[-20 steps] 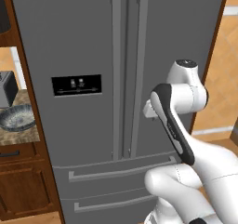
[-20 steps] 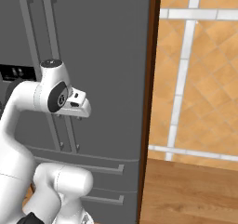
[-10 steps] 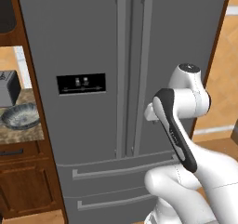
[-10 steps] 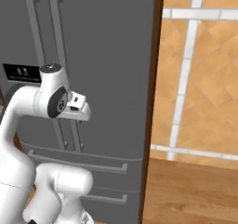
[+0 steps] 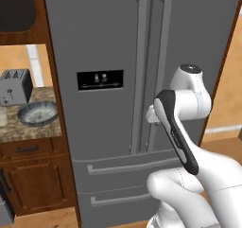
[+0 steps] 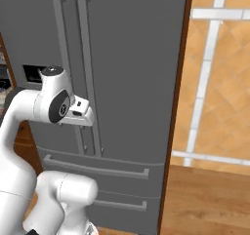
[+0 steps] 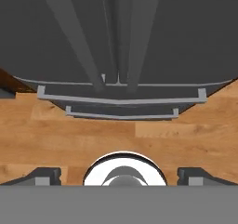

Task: Grab a lemon wedge from the fridge and one ice cube from the ice bowl, and put them in the glass of lemonade.

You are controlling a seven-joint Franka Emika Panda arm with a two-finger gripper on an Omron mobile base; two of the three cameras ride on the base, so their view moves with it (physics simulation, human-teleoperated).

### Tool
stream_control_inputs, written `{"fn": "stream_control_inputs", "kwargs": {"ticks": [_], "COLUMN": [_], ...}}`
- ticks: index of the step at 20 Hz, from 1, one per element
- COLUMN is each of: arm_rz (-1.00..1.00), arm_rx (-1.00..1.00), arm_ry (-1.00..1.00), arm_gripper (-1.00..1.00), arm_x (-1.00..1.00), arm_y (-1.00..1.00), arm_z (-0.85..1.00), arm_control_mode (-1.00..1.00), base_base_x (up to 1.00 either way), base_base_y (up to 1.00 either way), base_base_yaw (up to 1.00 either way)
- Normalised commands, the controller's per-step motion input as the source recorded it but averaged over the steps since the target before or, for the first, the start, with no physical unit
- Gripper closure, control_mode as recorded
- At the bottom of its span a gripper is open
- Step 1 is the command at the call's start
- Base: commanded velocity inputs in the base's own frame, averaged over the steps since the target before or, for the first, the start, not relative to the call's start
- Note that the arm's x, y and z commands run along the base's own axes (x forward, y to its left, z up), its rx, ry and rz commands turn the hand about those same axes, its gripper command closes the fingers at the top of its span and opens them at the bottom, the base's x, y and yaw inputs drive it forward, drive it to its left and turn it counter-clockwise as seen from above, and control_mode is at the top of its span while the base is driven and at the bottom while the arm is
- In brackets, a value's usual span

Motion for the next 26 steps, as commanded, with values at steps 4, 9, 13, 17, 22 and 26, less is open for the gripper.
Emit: {"fn": "stream_control_inputs", "kwargs": {"ticks": [4,9,13,17,22,26], "arm_rz": [0.00,0.00,0.00,0.00,0.00,0.00], "arm_rx": [0.00,0.00,0.00,0.00,0.00,0.00], "arm_ry": [0.00,0.00,0.00,0.00,0.00,0.00], "arm_gripper": [-1.00,-1.00,-1.00,-1.00,-1.00,-1.00], "arm_x": [0.00,0.00,0.00,0.00,0.00,0.00], "arm_y": [0.00,0.00,0.00,0.00,0.00,0.00], "arm_z": [0.00,0.00,0.00,0.00,0.00,0.00], "arm_control_mode": [1.00,1.00,1.00,1.00,1.00,1.00], "base_base_x": [-0.57,-0.24,0.04,0.37,0.74,0.73], "base_base_y": [0.19,0.97,1.00,1.00,0.85,0.41], "base_base_yaw": [0.00,0.00,0.00,0.00,-0.03,-0.13]}}
